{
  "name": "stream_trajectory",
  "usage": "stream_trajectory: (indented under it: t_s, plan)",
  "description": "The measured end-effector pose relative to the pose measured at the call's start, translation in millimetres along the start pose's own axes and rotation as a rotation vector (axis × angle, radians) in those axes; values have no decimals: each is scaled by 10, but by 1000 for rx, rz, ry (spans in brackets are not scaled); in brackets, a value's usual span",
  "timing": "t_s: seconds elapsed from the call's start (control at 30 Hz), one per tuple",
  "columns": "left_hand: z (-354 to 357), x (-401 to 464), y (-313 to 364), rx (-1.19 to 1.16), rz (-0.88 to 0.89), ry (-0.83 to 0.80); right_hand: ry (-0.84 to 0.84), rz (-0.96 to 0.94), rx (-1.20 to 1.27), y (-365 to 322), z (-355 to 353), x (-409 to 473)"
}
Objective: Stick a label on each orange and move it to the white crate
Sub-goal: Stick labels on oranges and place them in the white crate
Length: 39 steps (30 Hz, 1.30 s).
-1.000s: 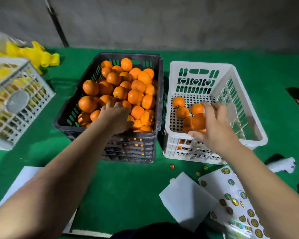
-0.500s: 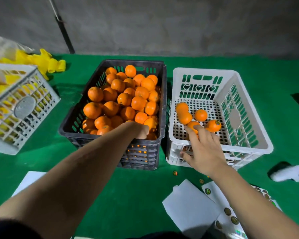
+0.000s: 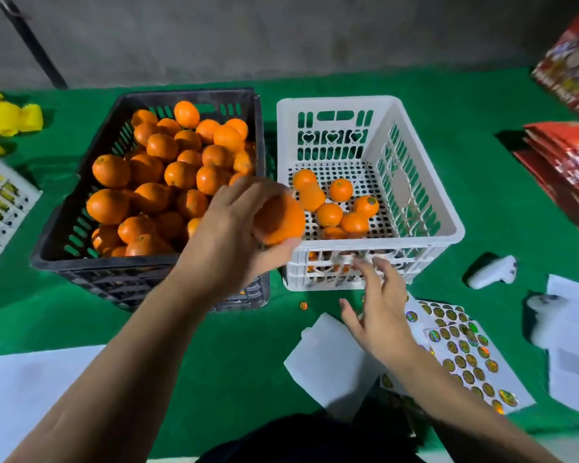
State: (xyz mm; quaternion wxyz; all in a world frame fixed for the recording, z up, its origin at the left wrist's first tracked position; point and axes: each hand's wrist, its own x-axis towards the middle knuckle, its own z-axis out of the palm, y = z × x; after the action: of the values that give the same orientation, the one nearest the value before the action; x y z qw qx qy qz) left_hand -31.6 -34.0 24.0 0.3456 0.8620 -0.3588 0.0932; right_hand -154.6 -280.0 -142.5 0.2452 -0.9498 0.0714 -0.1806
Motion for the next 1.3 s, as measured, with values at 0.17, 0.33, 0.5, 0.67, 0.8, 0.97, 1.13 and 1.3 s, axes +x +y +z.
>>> stream_trajectory:
  t_s: [0.17,0.33,0.5,0.67,0.8,0.97,1.13,1.3]
  plan:
    - [717,-510,314,-234,-8,-256,-275,341,-304,528,27,-370]
    - [1301,-844,257,-459,-197,-435,-484,326,-479,791,66,-494]
    - [1515,-1046,157,-516,-430,-555,-379,272,-440,799,-41,-462]
    - [1552,-1107,177,-778,-604,-576,-124,179,-188,696,-256,-330]
    - [1556,-1063,189,-825,-698,-481,-59,59,-17,598,-547,-180]
    - [1558,-902,218,-817,-733,-399,-145,-1,135,321,-813,-21]
    - [1547,-820,341,-950,-557,-360,-273,12,239,31,-796,37]
    - [1552,-846,342,-882,-564,-274,-337,-53,243,-132,-775,17]
